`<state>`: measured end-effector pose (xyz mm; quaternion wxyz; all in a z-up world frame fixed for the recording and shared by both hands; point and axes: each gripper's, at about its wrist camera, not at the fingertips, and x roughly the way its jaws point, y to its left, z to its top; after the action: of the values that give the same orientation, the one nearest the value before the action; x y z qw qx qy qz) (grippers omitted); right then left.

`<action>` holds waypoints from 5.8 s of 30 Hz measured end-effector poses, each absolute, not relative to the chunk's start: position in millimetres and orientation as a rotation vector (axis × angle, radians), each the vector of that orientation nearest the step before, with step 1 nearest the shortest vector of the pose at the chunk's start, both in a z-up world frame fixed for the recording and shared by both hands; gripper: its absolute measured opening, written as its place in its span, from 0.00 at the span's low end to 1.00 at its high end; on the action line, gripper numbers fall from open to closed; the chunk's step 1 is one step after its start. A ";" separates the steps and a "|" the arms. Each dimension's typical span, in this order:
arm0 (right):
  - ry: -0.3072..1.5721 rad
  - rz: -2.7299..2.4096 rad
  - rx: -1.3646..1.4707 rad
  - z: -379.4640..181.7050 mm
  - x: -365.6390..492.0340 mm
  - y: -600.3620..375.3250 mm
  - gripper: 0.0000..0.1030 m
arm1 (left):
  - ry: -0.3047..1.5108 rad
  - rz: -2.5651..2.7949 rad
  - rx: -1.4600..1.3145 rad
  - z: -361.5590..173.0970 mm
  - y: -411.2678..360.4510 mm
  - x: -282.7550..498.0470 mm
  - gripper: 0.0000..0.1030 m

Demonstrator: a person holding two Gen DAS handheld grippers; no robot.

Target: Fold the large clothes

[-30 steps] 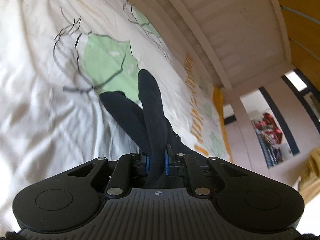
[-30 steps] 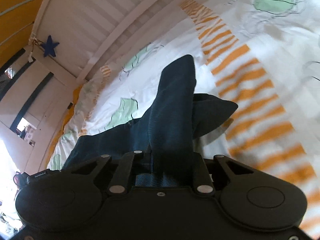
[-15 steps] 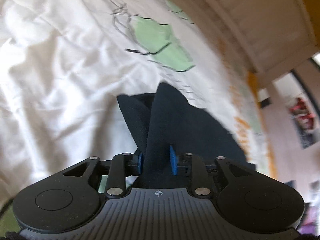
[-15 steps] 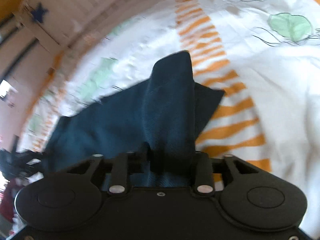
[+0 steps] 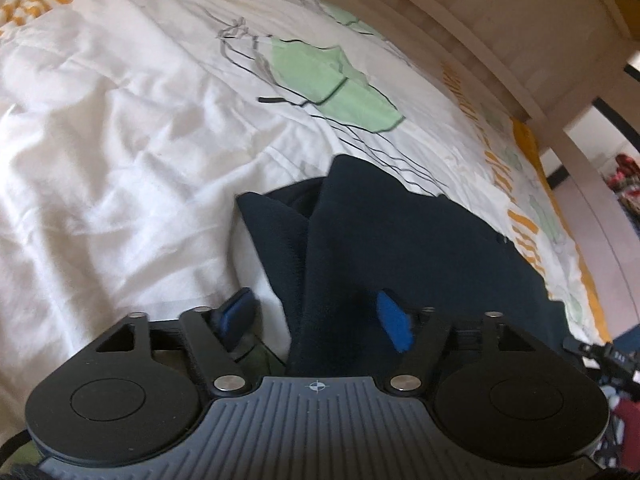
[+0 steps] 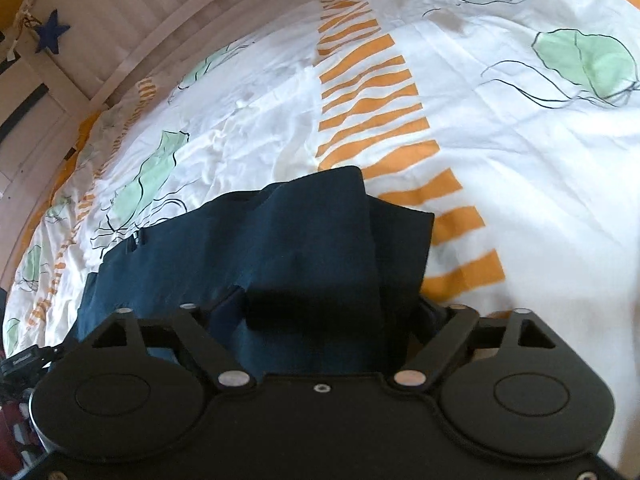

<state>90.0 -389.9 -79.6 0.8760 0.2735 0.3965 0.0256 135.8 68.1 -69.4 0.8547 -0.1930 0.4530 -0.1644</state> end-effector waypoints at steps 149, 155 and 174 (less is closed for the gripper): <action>0.851 0.180 0.707 -39.7 29.4 -379.7 0.27 | 0.667 -0.380 -0.004 -35.2 -112.5 -6.7 0.25; 0.804 0.248 0.699 2.9 37.6 -357.0 0.24 | 0.685 -0.404 -0.013 -46.0 -111.4 -5.6 0.25; 0.991 0.664 0.541 -5.8 163.7 -128.3 0.24 | 0.779 -0.276 -0.256 -24.9 -14.7 -38.6 0.25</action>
<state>163.7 -128.3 -5.8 0.7932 0.2517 0.4606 0.3088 -38.6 -14.7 -24.9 0.9079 -0.1240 0.3775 -0.1336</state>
